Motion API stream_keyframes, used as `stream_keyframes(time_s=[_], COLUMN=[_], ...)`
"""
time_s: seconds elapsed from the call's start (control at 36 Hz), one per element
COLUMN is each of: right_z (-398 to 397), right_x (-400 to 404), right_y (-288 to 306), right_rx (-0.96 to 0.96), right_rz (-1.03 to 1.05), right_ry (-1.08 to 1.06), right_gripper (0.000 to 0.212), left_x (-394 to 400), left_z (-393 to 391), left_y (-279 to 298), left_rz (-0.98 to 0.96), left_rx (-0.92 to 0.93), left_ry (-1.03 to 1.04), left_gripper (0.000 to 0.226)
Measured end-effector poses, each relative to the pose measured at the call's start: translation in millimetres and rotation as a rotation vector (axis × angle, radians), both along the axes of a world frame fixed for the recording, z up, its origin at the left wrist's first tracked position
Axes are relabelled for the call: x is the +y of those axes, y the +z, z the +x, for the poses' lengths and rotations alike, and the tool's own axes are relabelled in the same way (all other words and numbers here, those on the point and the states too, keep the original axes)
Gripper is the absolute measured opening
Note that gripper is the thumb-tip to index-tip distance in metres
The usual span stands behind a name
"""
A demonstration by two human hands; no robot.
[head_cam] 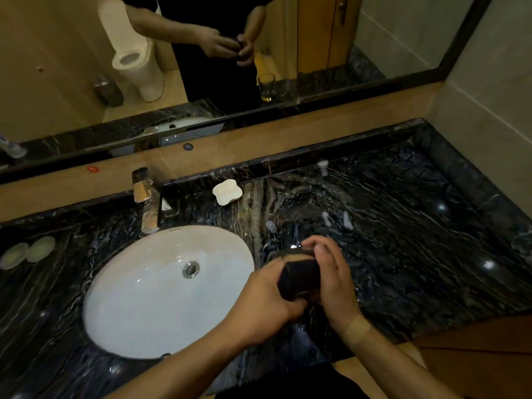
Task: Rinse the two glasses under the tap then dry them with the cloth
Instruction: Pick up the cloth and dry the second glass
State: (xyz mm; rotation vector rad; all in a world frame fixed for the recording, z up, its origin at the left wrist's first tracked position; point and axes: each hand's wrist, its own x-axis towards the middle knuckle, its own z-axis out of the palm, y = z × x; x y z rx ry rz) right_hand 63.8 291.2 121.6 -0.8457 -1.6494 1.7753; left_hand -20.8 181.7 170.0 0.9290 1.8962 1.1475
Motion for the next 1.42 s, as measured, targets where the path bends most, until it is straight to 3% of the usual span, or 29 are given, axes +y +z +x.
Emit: stream_keyframes(time_s=[0.08,0.14,0.19,0.22,0.28,0.33,0.42,0.47,0.53,0.61,0.67,0.75,0.81,0.83,0.92,1.0,1.06,1.11,1.19,1.25,1.31,1.42], right_z=[0,3,5,5,5,3,2,4,6,0,-7,-16,-15,-13,-9,-9,-9,-8,-7,-5,-5,-10], right_x=[11,20,26,26,24,20,9,-1,-7,-4,-2,4,13,17,25,27,26,22,11,4,-1,-2], right_y=[13,16,13,13,13,7,-3,-8,-11,-13,-7,4,14,18,18,12,12,9,-2,-7,-10,-9], right_rx=[-0.208,-0.399,-0.507,-0.517,-0.462,-0.303,-0.055,0.052,0.111,0.087,0.059,-0.049,-0.169,-0.252,-0.476,-0.503,-0.377,-0.193,0.014,0.054,0.086,0.057], right_rz=[-0.4,-0.549,-0.595,-0.613,-0.667,-0.683,-0.421,-0.191,-0.02,0.107,0.028,-0.283,-0.583,-0.677,-0.684,-0.655,-0.715,-0.698,-0.471,-0.226,-0.016,0.101], right_ry=[0.204,0.397,0.497,0.52,0.513,0.406,0.184,0.145,0.129,0.007,-0.071,-0.096,0.054,0.165,0.37,0.399,0.4,0.347,0.177,0.106,0.038,-0.102], right_gripper=[0.03,0.037,0.043,0.044,0.045,0.04,0.034,0.038,0.037,0.025,0.02,0.018,0.019,0.023,0.03,0.034,0.036,0.033,0.029,0.029,0.033,0.025], left_x=[-8,-13,-19,-19,-16,-12,-3,2,5,7,7,6,2,0,-7,-11,-9,-6,3,8,10,11], left_z=[-8,-14,-19,-22,-26,-24,-20,-20,-20,-11,-4,-4,-10,-14,-25,-34,-35,-32,-27,-24,-21,-10], left_y=[-9,-12,-17,-18,-15,-14,-3,2,6,7,5,-5,-11,-13,-16,-19,-23,-22,-2,7,13,14], left_rz=[-0.07,-0.061,-0.017,-0.017,-0.039,-0.093,-0.121,-0.117,-0.134,-0.121,-0.067,-0.017,-0.082,-0.108,-0.069,-0.029,-0.036,-0.054,-0.067,-0.094,-0.117,-0.1], left_rx=[0.544,0.874,1.098,1.125,0.971,0.642,-0.259,-0.684,-0.857,-0.864,-0.68,0.086,0.59,0.754,1.012,1.157,1.057,0.708,-0.281,-0.769,-0.92,-0.855], left_ry=[-0.265,-0.487,-0.68,-0.709,-0.644,-0.472,-0.066,0.151,0.271,0.246,0.192,-0.01,-0.232,-0.336,-0.639,-0.736,-0.64,-0.438,0.005,0.196,0.265,0.237], left_gripper=[0.068,0.057,0.047,0.045,0.046,0.049,0.053,0.05,0.044,0.047,0.056,0.067,0.066,0.064,0.058,0.049,0.049,0.051,0.05,0.046,0.042,0.047])
